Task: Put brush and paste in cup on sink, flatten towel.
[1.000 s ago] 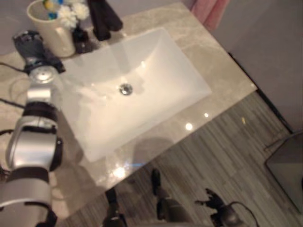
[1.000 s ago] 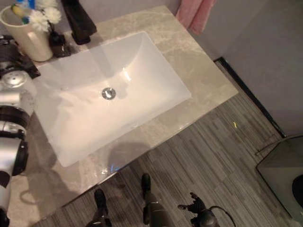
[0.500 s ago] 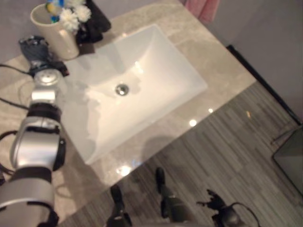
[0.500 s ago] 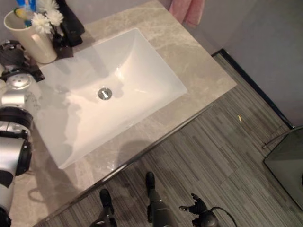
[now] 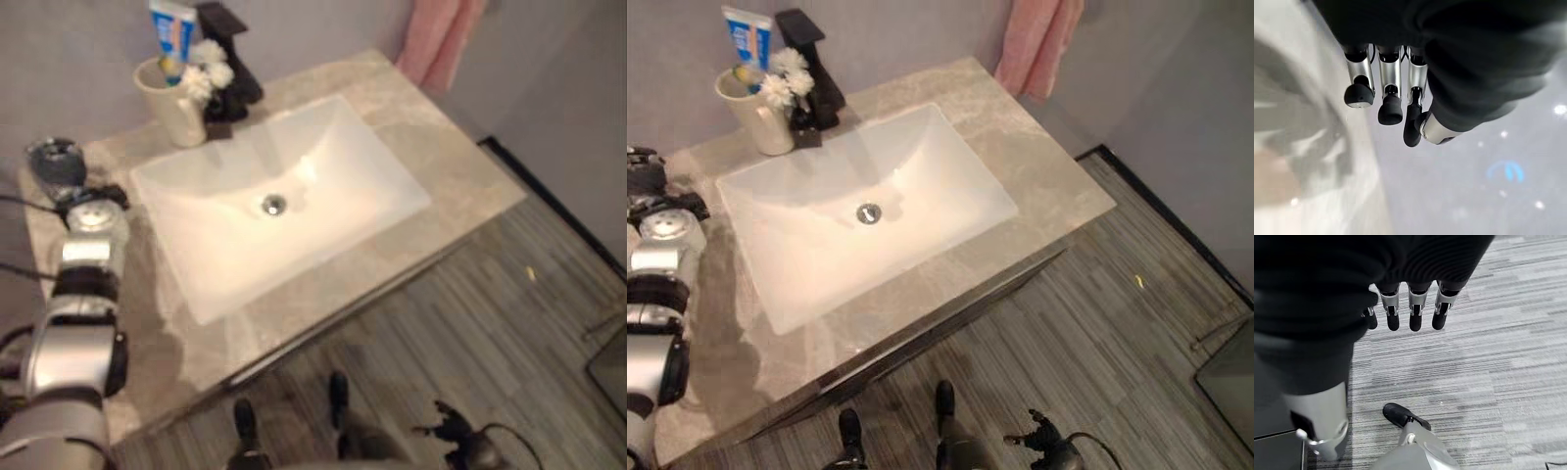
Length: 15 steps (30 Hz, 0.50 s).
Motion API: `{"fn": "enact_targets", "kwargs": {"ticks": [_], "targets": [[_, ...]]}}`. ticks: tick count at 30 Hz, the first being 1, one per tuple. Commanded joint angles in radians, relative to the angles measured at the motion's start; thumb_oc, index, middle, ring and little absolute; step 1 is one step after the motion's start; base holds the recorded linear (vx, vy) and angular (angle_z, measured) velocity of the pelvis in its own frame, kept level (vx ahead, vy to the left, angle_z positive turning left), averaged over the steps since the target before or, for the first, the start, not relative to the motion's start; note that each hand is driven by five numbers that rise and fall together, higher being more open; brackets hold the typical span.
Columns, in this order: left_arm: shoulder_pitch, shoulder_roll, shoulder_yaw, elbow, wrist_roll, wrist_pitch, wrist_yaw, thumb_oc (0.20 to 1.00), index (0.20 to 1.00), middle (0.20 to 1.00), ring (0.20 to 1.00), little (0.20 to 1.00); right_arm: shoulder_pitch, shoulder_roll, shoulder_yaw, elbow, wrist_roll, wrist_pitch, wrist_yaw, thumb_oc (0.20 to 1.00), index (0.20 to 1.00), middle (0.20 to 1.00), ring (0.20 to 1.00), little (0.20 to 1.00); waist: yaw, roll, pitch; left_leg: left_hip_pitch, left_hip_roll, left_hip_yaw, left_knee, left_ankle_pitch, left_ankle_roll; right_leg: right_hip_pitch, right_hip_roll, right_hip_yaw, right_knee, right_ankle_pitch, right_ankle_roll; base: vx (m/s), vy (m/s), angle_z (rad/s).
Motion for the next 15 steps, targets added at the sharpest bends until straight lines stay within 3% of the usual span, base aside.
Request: {"fn": "enact_targets", "kwargs": {"ticks": [1,3,4,5,8,11,12,15], "targets": [[0.060,0.023,0.079,-0.084,0.115,-0.071,0.033,0.200,0.200,0.200,0.200,0.200,0.005,-0.012,-0.030,0.025,-0.031,-0.002,-0.002,1.000,1.000,1.000,1.000,1.000,0.028,-0.040,0.000,0.059,-0.052,-0.058,0.012,-0.066,0.029,0.096,0.024,-0.099,-0.002,-0.152,0.026,-0.04,-0.023,0.41],[0.230,-0.031,0.171,-0.260,0.160,-0.091,0.018,0.200,0.200,0.200,0.200,0.200,0.008,-0.008,-0.036,0.018,-0.043,-0.005,0.006,1.000,1.000,1.000,1.000,1.000,0.047,-0.045,-0.006,0.074,-0.057,-0.089,0.012,-0.063,0.034,0.114,0.032,-0.092,-0.002,-0.162,0.018,-0.04,-0.018,0.28],[0.362,-0.085,0.230,-0.393,0.215,-0.106,0.011,0.200,0.200,0.200,0.200,0.200,0.004,0.001,-0.050,0.034,-0.044,-0.006,0.009,1.000,1.000,1.000,1.000,1.000,0.085,-0.053,-0.001,0.094,-0.067,-0.155,0.012,-0.049,0.036,0.135,0.039,-0.087,-0.002,-0.170,0.012,-0.03,-0.012,0.07],[0.370,-0.088,0.235,-0.402,0.217,-0.102,0.010,0.200,0.200,0.200,0.200,0.200,0.004,-0.001,-0.047,0.035,-0.044,-0.007,0.009,1.000,1.000,1.000,1.000,1.000,0.081,-0.053,-0.004,0.090,-0.070,-0.157,0.012,-0.045,0.037,0.132,0.037,-0.089,-0.002,-0.168,0.011,-0.05,-0.014,0.06],[0.661,-0.164,0.392,-0.621,0.345,-0.143,0.016,0.200,0.200,0.200,0.200,0.200,0.011,0.000,-0.073,0.064,-0.048,-0.021,0.018,1.000,1.000,1.000,1.000,1.000,0.157,-0.064,-0.004,0.108,-0.114,-0.361,0.012,-0.049,0.048,0.163,0.032,-0.086,-0.002,-0.174,0.004,-0.04,0.015,0.03],[0.765,-0.196,0.447,-0.664,0.411,-0.147,0.049,0.200,0.200,0.200,0.200,0.200,0.021,0.005,-0.079,0.079,-0.049,-0.029,0.016,1.000,1.000,1.000,1.000,1.000,0.182,-0.066,-0.006,0.113,-0.131,-0.416,0.034,-0.072,0.052,0.178,0.031,-0.082,-0.002,-0.177,0.003,-0.01,0.026,0.24],[0.839,-0.223,0.487,-0.680,0.431,-0.148,0.062,0.200,0.200,0.200,0.200,0.200,0.027,0.009,-0.080,0.080,-0.050,-0.034,0.020,1.000,1.000,1.000,1.000,1.000,0.206,-0.076,-0.010,0.107,-0.163,-0.476,0.071,-0.090,0.060,0.184,0.025,-0.073,-0.002,-0.173,0.002,-0.03,0.069,0.18],[0.903,-0.253,0.520,-0.663,0.435,-0.152,0.075,0.200,0.200,0.200,0.200,0.200,0.045,0.016,-0.084,0.082,-0.049,-0.038,0.024,1.000,1.000,1.000,1.000,1.000,0.215,-0.080,-0.013,0.107,-0.182,-0.500,0.100,-0.120,0.066,0.199,0.020,-0.069,-0.002,-0.173,0.004,-0.01,0.044,-0.10]]}}
